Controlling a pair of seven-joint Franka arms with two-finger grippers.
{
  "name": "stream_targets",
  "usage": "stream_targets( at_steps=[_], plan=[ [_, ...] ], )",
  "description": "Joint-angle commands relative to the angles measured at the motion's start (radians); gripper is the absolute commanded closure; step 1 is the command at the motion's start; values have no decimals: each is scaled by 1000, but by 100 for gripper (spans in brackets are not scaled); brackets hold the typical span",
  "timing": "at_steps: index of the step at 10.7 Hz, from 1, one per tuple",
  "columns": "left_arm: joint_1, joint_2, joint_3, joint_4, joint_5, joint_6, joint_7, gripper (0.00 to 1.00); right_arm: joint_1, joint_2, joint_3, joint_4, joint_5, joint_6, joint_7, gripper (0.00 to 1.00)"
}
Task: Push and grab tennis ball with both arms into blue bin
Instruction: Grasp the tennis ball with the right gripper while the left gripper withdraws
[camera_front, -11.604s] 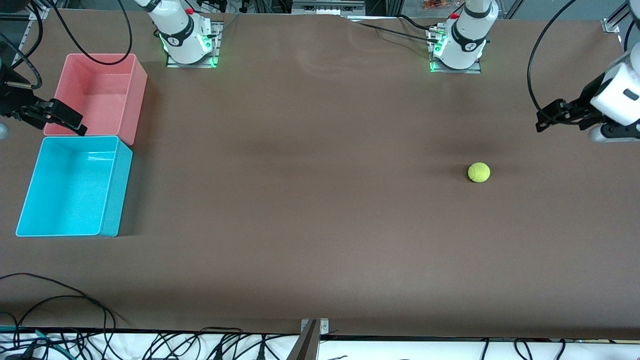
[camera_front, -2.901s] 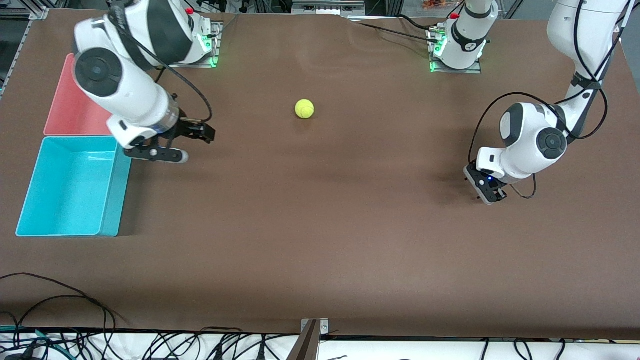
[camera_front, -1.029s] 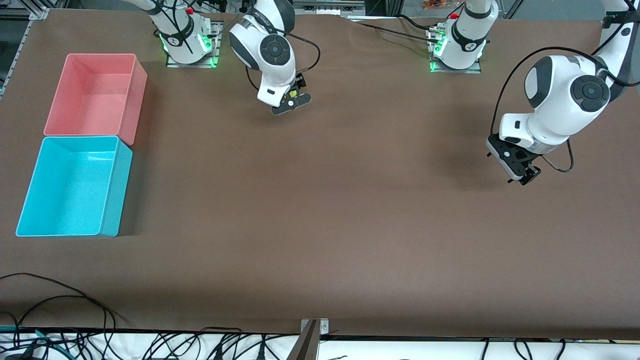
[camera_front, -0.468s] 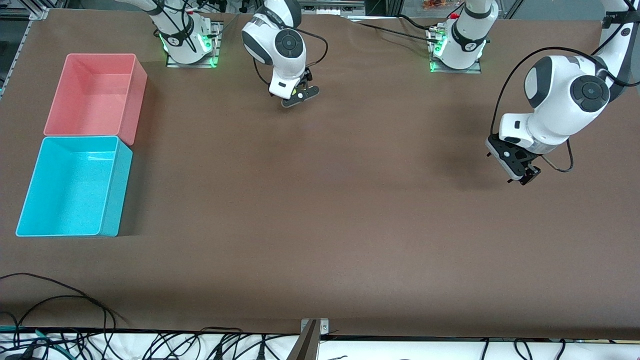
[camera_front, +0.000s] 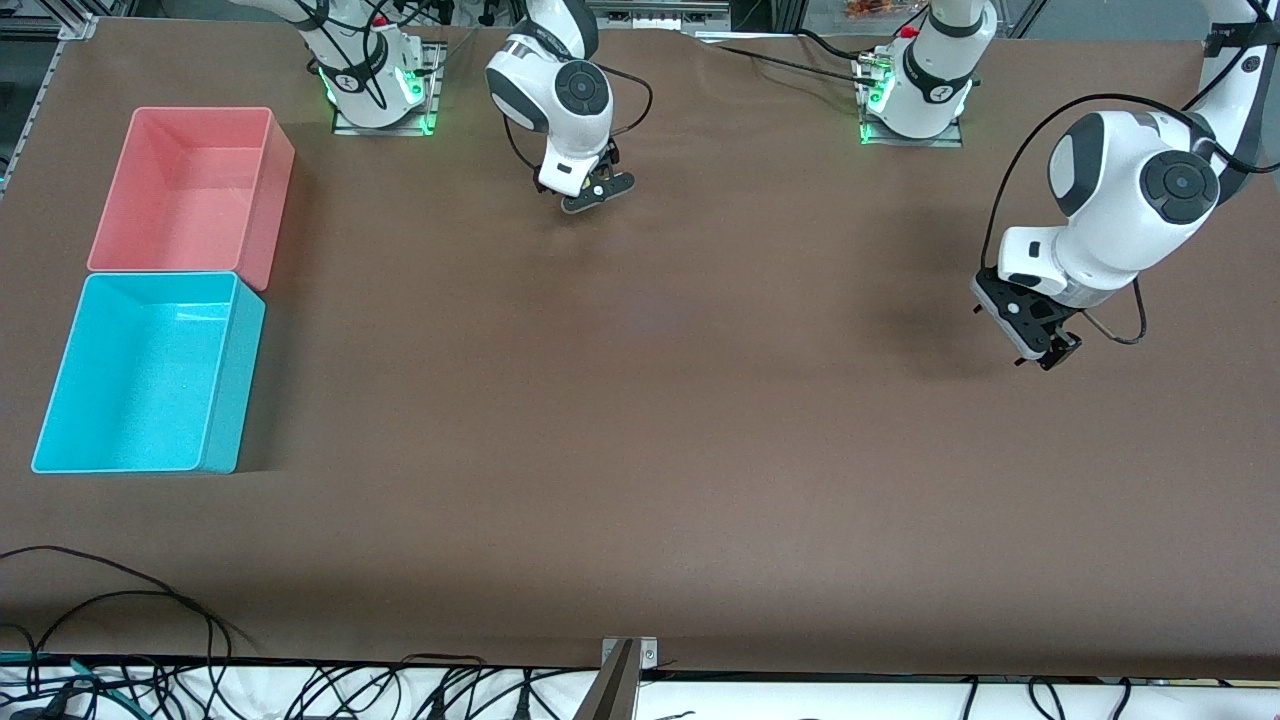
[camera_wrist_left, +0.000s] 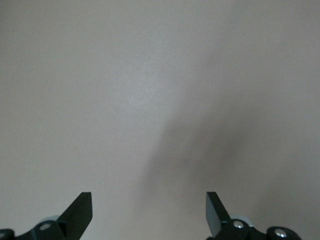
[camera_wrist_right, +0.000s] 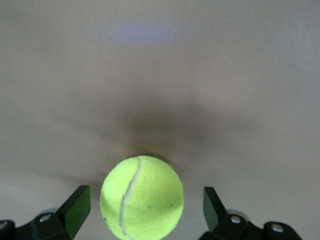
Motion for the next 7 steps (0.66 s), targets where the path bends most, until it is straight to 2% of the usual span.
stream_targets(
  at_steps=[1,3,5,7],
  plan=[
    [-3,-16,3,-13,26,0,-10,0,31,16,-5,-20,-27,44,51,14],
    [-3,-15,3,-10,26,-2,-11,0,32,22,-5,-20,-57,44,51,65],
    [-3,-18,3,-4,26,0,-11,0,32,24,-10,-19,-58,44,51,100],
    [-6,-29,3,21,17,-2,-13,0,28,12,-48,-11,-60,36,36,100]
  ],
)
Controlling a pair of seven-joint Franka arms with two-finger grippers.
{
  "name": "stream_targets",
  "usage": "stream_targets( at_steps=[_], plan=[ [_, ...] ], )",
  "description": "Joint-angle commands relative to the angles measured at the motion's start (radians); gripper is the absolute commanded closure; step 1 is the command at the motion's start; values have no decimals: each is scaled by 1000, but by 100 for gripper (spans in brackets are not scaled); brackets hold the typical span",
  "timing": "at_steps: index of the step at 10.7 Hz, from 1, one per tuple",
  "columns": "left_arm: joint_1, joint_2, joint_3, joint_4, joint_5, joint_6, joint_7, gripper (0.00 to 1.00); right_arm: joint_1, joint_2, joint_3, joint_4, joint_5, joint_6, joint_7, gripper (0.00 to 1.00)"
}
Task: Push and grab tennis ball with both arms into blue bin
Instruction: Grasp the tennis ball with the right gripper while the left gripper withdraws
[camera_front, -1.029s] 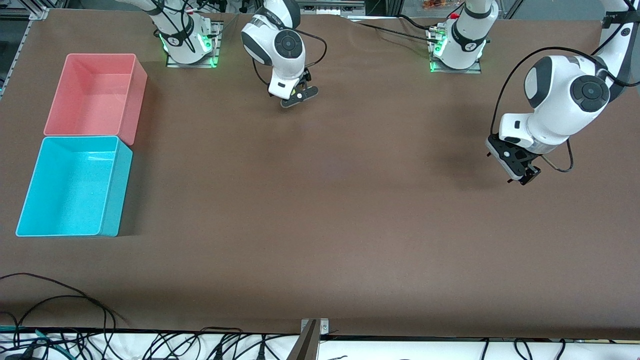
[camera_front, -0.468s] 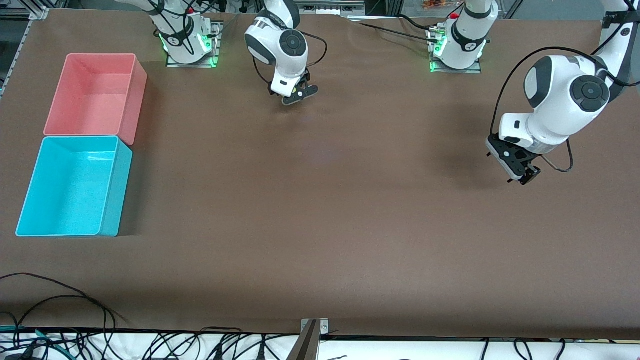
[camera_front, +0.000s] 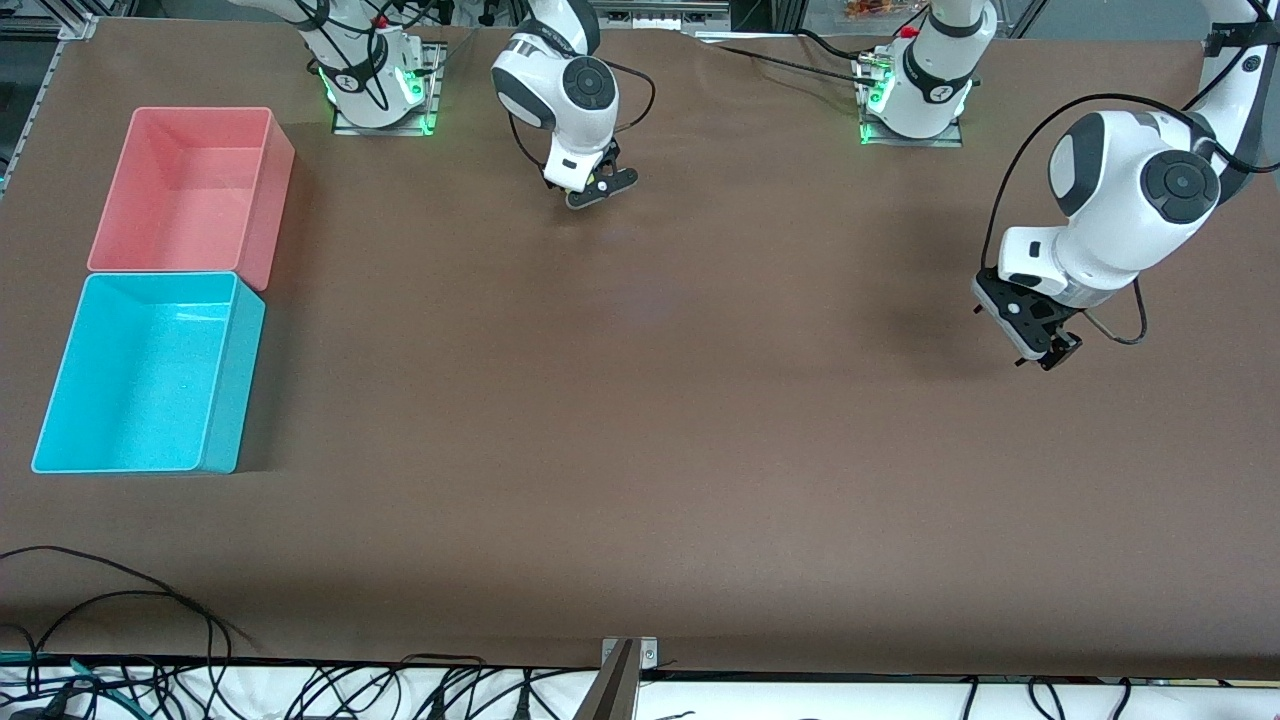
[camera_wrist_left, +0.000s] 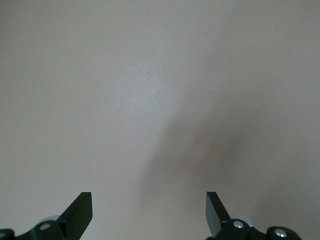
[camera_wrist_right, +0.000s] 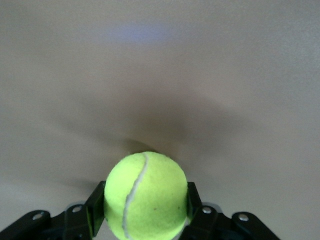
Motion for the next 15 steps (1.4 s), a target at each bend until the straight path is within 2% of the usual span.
stream_targets(
  at_steps=[1,3,5,7,10,12,15],
  plan=[
    [-7,-38,4,57,17,-60,-16,0,3,-13,-84,10,-35,8,-31,100],
    [-23,-40,6,178,25,-219,-34,0,1,-15,-138,77,-32,-36,-55,100],
    [-23,-43,18,250,25,-313,-34,0,1,-23,-207,270,-36,-339,-77,100],
    [-23,-58,38,321,15,-405,-72,0,1,-55,-349,375,-30,-467,-241,100],
    [-40,-66,36,474,15,-646,-291,0,1,-125,-558,392,-30,-492,-359,100],
    [-44,-83,36,536,12,-738,-378,0,1,-153,-722,386,-27,-483,-499,100],
    [-44,-86,38,626,-58,-852,-569,0,1,-222,-912,343,-24,-486,-698,100]
  ],
)
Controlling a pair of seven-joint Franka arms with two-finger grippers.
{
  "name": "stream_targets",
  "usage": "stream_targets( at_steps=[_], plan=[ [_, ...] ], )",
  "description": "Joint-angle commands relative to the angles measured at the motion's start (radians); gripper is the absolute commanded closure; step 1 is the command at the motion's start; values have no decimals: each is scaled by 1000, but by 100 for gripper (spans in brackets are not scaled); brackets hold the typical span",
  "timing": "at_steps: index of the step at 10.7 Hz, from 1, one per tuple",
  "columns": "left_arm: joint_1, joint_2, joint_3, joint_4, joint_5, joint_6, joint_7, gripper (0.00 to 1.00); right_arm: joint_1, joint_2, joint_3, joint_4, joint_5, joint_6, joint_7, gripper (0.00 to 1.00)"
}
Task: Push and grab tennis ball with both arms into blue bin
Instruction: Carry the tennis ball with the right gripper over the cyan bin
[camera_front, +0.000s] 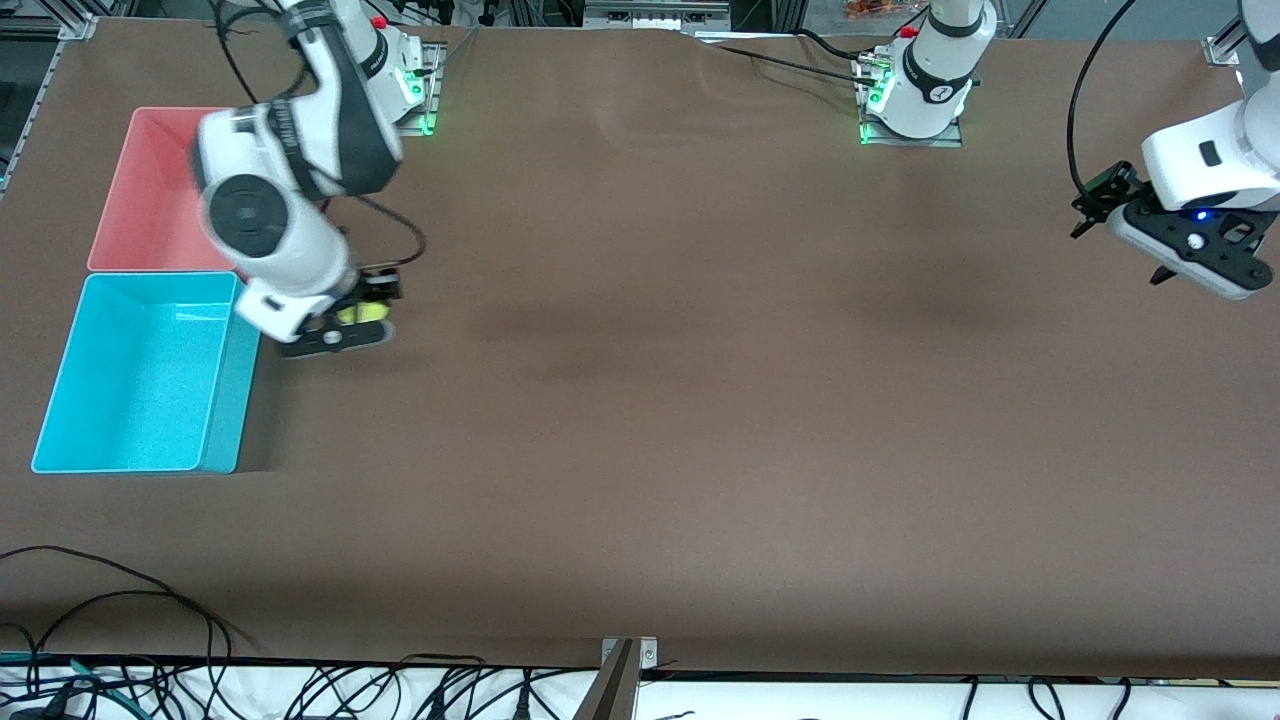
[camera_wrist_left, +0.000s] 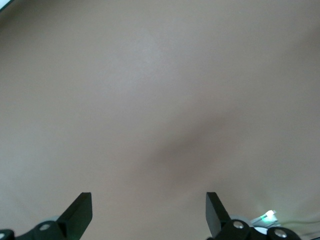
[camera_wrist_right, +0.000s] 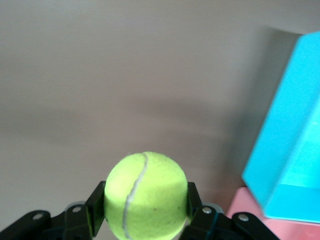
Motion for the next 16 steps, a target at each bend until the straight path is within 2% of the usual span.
stream_targets(
  at_steps=[1,3,6,7,8,9,10,11,13,16],
  plan=[
    [-7,2,7,92,-67,-107,-203,0,15,-91,-181,-67,-1,-15,-201,100],
    [-8,3,0,136,-69,-158,-283,0,15,-99,-297,-83,-12,-15,-336,100],
    [-31,5,-2,150,-69,-166,-369,0,10,-79,-435,-102,-30,3,-500,100],
    [-33,3,-2,149,-76,-164,-421,0,-2,-52,-475,-115,-32,49,-564,100],
    [-40,0,6,138,-119,-155,-517,0,-61,-18,-490,-150,-30,149,-664,100],
    [-115,-3,66,136,-122,-155,-577,0,-118,8,-489,-183,-23,242,-733,100],
    [-216,-3,172,135,-121,-155,-581,0,-143,26,-489,-188,-14,267,-763,100],
    [-250,-1,217,135,-121,-152,-569,0,-154,52,-489,-181,-3,276,-770,100],
    [-251,0,242,132,-127,-126,-575,0,-188,143,-489,-152,127,311,-857,100],
    [-244,-4,242,107,-127,-52,-587,0,-315,412,-446,38,475,296,-1177,100]
  ],
)
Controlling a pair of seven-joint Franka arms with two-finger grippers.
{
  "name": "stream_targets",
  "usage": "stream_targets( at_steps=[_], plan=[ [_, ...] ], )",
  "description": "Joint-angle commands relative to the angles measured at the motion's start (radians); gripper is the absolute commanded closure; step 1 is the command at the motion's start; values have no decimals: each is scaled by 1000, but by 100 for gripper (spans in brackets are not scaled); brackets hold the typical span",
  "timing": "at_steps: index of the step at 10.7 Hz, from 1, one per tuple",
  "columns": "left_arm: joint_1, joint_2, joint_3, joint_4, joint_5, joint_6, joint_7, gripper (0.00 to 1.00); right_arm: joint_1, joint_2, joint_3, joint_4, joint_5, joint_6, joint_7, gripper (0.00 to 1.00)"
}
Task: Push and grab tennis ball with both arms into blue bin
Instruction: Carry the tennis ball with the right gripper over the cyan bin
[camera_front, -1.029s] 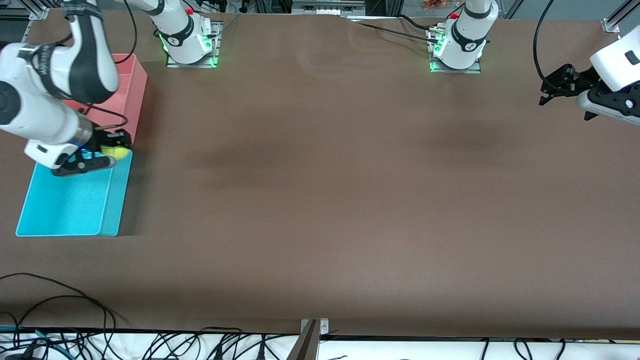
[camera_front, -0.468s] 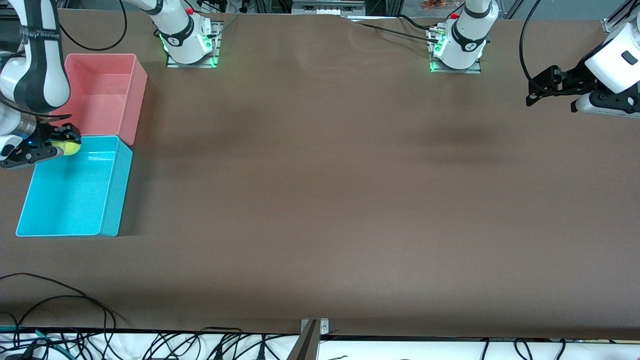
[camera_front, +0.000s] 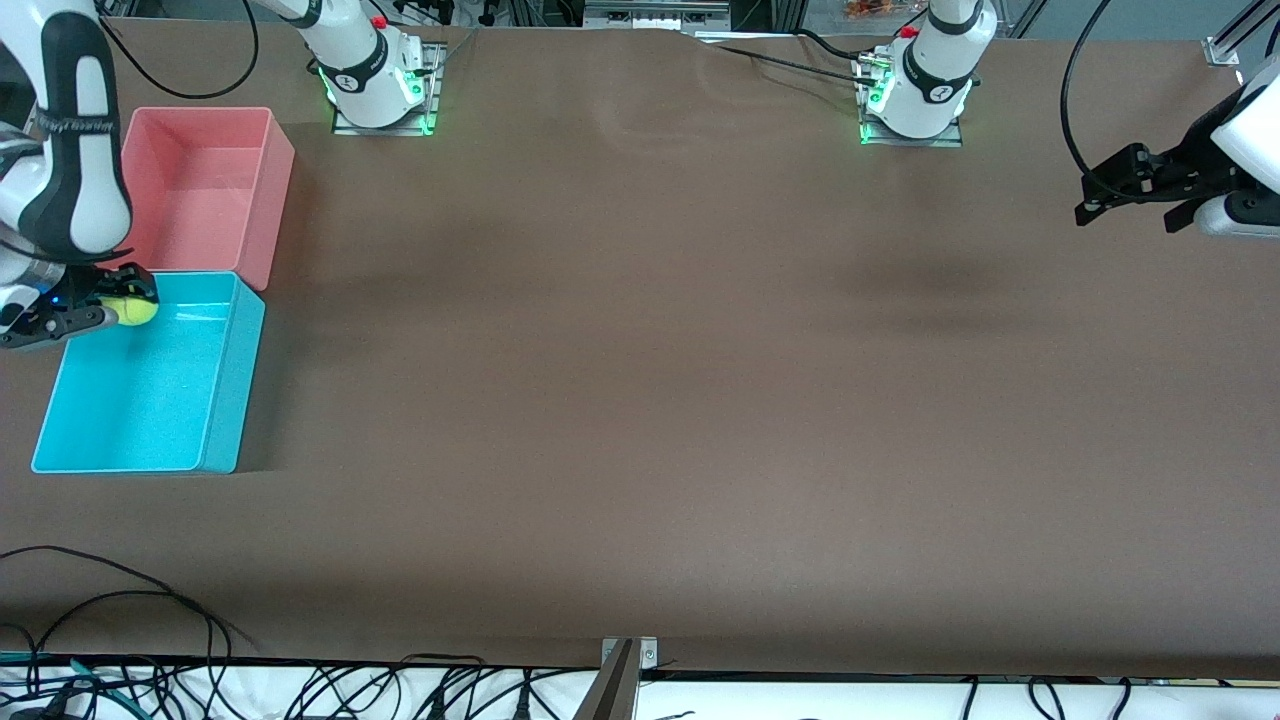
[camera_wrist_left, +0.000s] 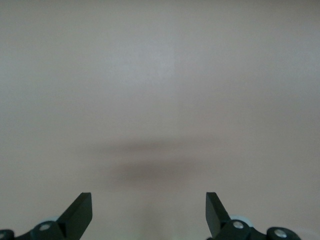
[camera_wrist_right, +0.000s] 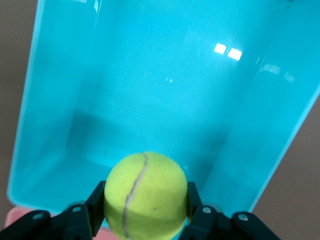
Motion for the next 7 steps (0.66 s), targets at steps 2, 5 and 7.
stream_targets(
  at_steps=[2,5,7],
  plan=[
    [-3,-4,8,-20,-24,30,-41,0,-126,265,49,204,279,-42,-279,100],
    [-3,10,8,-5,-15,9,-38,0,-189,284,104,204,285,-40,-286,100],
    [-1,22,9,-5,-12,9,-37,0,-195,287,107,204,285,-40,-300,100]
  ],
)
